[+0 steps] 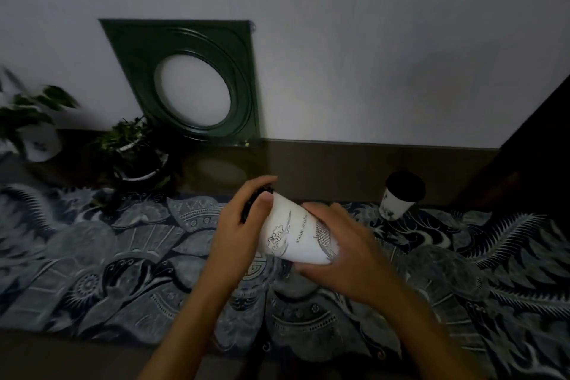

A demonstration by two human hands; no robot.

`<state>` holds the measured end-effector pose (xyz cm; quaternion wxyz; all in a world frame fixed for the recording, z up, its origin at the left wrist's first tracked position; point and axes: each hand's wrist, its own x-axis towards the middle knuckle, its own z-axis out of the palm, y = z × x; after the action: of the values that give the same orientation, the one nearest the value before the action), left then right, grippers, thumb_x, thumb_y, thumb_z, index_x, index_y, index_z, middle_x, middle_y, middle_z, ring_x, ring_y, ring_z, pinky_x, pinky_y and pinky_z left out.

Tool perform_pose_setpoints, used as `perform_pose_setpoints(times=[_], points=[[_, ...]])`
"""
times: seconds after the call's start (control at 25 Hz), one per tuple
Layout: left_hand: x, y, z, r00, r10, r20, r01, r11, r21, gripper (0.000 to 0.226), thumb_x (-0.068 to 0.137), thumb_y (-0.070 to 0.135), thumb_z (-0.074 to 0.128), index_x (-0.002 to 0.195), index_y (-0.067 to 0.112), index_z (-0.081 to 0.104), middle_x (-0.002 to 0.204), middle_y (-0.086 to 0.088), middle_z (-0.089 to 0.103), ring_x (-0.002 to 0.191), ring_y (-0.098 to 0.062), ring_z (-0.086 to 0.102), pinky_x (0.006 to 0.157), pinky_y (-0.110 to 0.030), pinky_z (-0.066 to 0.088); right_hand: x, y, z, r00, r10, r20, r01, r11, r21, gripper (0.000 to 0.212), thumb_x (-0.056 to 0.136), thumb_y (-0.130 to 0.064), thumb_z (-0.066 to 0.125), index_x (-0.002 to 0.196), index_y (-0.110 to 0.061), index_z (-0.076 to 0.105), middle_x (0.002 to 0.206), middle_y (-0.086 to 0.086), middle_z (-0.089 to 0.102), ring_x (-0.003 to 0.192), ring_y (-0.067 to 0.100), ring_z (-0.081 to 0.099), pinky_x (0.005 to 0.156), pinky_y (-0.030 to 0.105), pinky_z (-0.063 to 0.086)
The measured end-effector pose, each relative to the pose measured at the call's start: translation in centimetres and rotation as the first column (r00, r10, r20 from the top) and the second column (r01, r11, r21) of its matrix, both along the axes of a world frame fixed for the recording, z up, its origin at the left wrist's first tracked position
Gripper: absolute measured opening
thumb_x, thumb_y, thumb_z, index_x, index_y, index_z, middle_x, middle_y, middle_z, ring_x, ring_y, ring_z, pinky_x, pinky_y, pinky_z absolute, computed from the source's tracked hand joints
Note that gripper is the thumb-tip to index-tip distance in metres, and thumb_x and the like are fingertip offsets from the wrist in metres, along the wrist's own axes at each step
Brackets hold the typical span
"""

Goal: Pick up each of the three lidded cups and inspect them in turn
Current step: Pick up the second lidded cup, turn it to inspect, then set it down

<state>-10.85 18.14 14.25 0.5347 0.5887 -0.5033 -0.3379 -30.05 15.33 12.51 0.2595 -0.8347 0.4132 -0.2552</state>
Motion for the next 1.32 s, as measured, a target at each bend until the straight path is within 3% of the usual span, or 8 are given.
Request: perform_pose_setpoints(times=[0.2, 0.4, 0.64, 0.8, 0.92, 1.12, 1.2, 1.32], points=[[-0.5, 7.2, 3.6, 0.981, -0.014, -0.192, 0.009, 1.0, -0.027, 0.049, 0.085, 0.055, 0.037, 0.104, 0.03, 0.074, 0.109, -0.003, 0.075, 0.103, -0.026, 0.069, 0.088, -0.048, 0.054, -0.9, 8.2, 5.4, 0.997, 0.016, -0.074, -0.037, 0.956, -0.291, 0.083, 0.068, -0.059, 0.07, 0.14, -0.026, 0.044, 0.128, -0.002, 0.059, 0.093, 0.011, 0.062, 0.067, 0.031, 0.057], [-1.0, 13.4, 5.7, 0.964, 0.027, -0.264, -0.035, 0.999, -0.027, 0.042, 0.09, 0.039, 0.037, 0.1, 0.026, 0.075, 0.109, -0.009, 0.076, 0.103, -0.03, 0.069, 0.083, -0.048, 0.055, -0.7, 15.0, 8.5, 0.991, 0.015, -0.131, -0.058, 0.941, -0.332, 0.085, 0.069, -0.058, 0.068, 0.143, -0.028, 0.039, 0.127, -0.002, 0.061, 0.087, 0.006, 0.055, 0.066, 0.029, 0.053], [-1.4, 19.0, 6.0, 0.953, -0.005, -0.302, -0.004, 1.0, -0.029, 0.041, 0.093, 0.038, 0.035, 0.099, 0.029, 0.075, 0.105, -0.01, 0.076, 0.1, -0.037, 0.069, 0.087, -0.063, 0.054, -0.6, 20.6, 9.5, 1.0, -0.02, 0.011, 0.019, 0.997, 0.076, 0.087, 0.062, -0.053, 0.079, 0.14, -0.046, 0.041, 0.117, -0.034, 0.051, 0.097, -0.007, 0.057, 0.075, 0.013, 0.047], [-1.7, 20.9, 6.6, 0.974, -0.089, -0.208, 0.05, 0.982, -0.183, 0.041, 0.097, 0.038, 0.037, 0.108, 0.022, 0.073, 0.114, -0.004, 0.074, 0.106, -0.026, 0.069, 0.092, -0.055, 0.054, -1.2, 21.9, 9.6, 0.844, -0.192, 0.501, -0.194, 0.761, 0.619, 0.072, 0.054, -0.033, 0.084, 0.123, -0.035, 0.063, 0.115, 0.002, 0.072, 0.077, 0.016, 0.075, 0.054, 0.025, 0.057], [-2.1, 21.4, 7.0, 0.966, -0.053, -0.254, 0.002, 0.981, -0.195, 0.041, 0.09, 0.042, 0.041, 0.103, 0.022, 0.075, 0.112, -0.005, 0.075, 0.104, -0.026, 0.07, 0.089, -0.049, 0.055, -1.3, 22.7, 10.1, 0.813, -0.212, 0.543, -0.267, 0.693, 0.67, 0.064, 0.06, -0.033, 0.081, 0.121, -0.036, 0.064, 0.111, 0.006, 0.074, 0.068, 0.035, 0.074, 0.044, 0.029, 0.055], [-2.1, 21.5, 8.4, 0.907, 0.12, -0.404, -0.13, 0.991, 0.001, 0.036, 0.095, 0.023, 0.044, 0.083, 0.026, 0.079, 0.097, -0.004, 0.078, 0.09, -0.026, 0.069, 0.07, -0.039, 0.052, -1.4, 24.6, 10.6, 0.974, -0.03, 0.223, 0.034, 0.999, -0.01, 0.067, 0.068, -0.053, 0.071, 0.131, -0.038, 0.054, 0.129, -0.018, 0.057, 0.112, 0.001, 0.059, 0.086, 0.014, 0.05], [-2.1, 21.8, 8.8, 0.89, 0.126, -0.439, -0.101, 0.992, 0.081, 0.04, 0.099, 0.021, 0.043, 0.081, 0.023, 0.078, 0.092, 0.0, 0.077, 0.084, -0.018, 0.068, 0.064, -0.03, 0.05, -1.7, 25.3, 10.7, 0.996, -0.004, -0.094, -0.033, 0.921, -0.387, 0.076, 0.072, -0.056, 0.068, 0.139, -0.027, 0.048, 0.137, -0.005, 0.053, 0.111, 0.012, 0.06, 0.086, 0.027, 0.055], [-2.2, 22.4, 8.9, 0.9, 0.035, -0.435, -0.008, 0.998, 0.064, 0.043, 0.103, 0.023, 0.039, 0.085, 0.023, 0.078, 0.097, -0.002, 0.077, 0.086, -0.016, 0.068, 0.069, -0.031, 0.05, -1.8, 26.1, 10.7, 0.974, -0.069, -0.214, -0.035, 0.894, -0.447, 0.082, 0.073, -0.06, 0.065, 0.143, -0.026, 0.041, 0.135, -0.001, 0.057, 0.107, 0.017, 0.064, 0.081, 0.04, 0.059]])
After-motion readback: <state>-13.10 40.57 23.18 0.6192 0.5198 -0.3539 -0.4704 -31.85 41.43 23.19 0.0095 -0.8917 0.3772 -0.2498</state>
